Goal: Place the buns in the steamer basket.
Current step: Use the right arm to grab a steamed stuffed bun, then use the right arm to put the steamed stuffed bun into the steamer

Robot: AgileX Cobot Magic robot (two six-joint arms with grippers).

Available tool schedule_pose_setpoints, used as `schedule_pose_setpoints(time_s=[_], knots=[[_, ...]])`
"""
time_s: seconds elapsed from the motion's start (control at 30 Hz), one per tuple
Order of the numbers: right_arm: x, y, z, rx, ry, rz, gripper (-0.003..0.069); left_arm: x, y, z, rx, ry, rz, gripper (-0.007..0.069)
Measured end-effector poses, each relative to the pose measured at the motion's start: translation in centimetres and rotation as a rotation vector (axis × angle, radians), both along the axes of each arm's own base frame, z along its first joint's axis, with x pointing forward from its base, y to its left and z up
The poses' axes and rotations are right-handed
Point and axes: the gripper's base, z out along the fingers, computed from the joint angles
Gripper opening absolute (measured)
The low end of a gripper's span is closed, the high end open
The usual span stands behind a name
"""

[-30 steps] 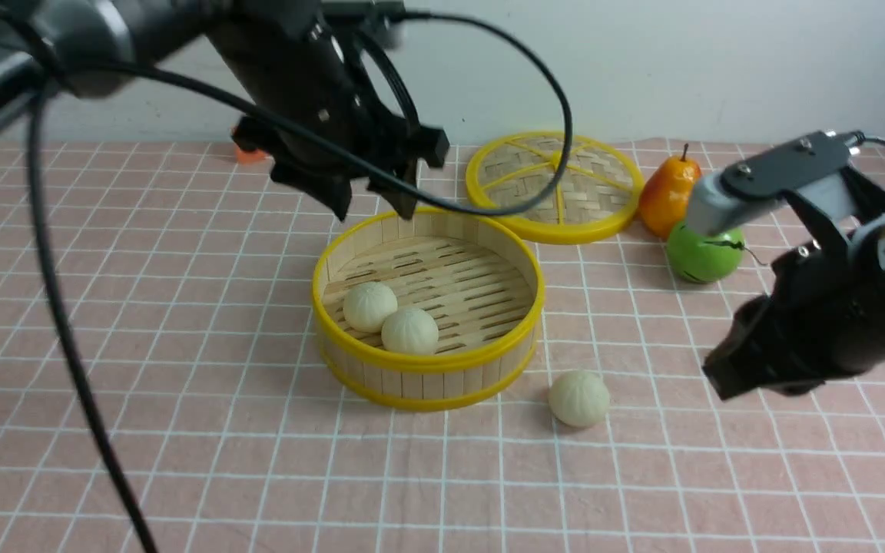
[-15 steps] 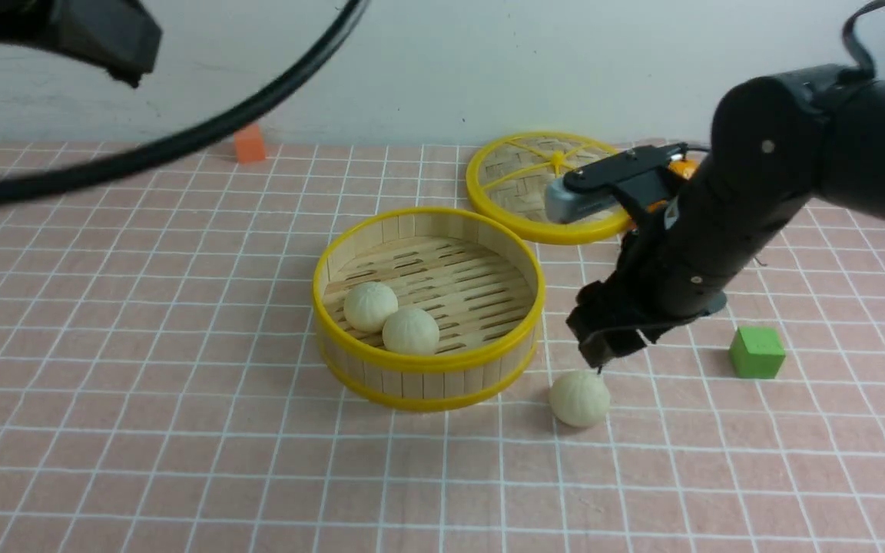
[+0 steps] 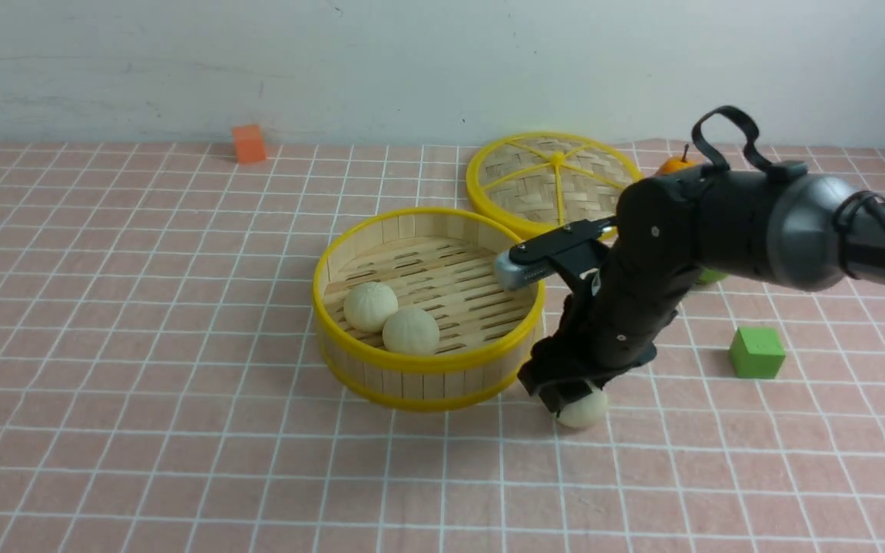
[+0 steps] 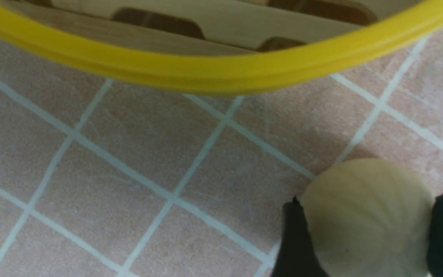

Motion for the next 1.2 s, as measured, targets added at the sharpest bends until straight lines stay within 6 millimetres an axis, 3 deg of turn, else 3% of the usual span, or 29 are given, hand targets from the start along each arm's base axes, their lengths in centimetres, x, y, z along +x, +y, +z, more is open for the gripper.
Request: schedule_pose_setpoints(time_s=[0.07,0.1,0.13,0.17,0.27,0.47,0.53,0.63,0.73,0.93,1.0,1.17,1.2], knots=[[0.0,0.1,-0.3,-0.009,0.005,0.005,0.0331,-0.3,0.1,-0.5,0.002,0.006,0.001,-0.0013],[0.0,0.0,-0.6,-0.027,0.006,0.014,0.0229,-0.6,0.3,-1.1,0.005,0.012,0.001,-0.0013],[0.1,0.0,-0.6,-0.027,0.006,0.014,0.0216,-0.6,0.3,-1.2,0.005,0.012,0.001,-0.0013],[0.2,-0.2,-0.4,-0.056,-0.005,0.028,0.0103,-0.8,0.4,-1.5,0.009,0.017,0.002,-0.0013],[0.3,-0.5,0.5,-0.093,-0.015,0.023,0.002,-0.8,0.4,-1.7,0.013,0.016,0.005,-0.0013],[0.8,0.5,5.8,-0.077,-0.098,0.009,0.0019,-0.8,0.5,-1.7,0.019,0.011,0.008,-0.0013],[1.3,2.0,9.2,0.008,-0.208,0.014,0.0019,-0.8,0.5,-1.7,0.019,0.011,0.008,-0.0013],[2.2,3.8,11.7,0.104,-0.335,0.026,0.0019,-0.8,0.5,-1.6,0.019,0.009,0.01,-0.0013],[3.7,4.8,10.8,0.125,-0.371,0.027,0.0022,-0.7,0.6,-1.6,0.024,0.001,0.014,-0.0013],[5.5,5.9,4.7,0.063,-0.287,0.055,0.0084,-0.7,0.7,-1.6,0.026,-0.012,0.018,-0.0013],[6.0,6.2,2.0,0.034,-0.25,0.073,0.0165,-0.8,0.7,-1.9,0.02,-0.025,0.019,-0.0013],[6.3,6.4,2.0,0.037,-0.26,0.074,0.0366,-1.4,1.0,-4.0,-0.011,-0.087,0.022,-0.0013],[6.3,6.3,2.0,0.034,-0.254,0.074,0.0374,-1.5,1.1,-4.0,-0.015,-0.097,0.022,-0.0013]])
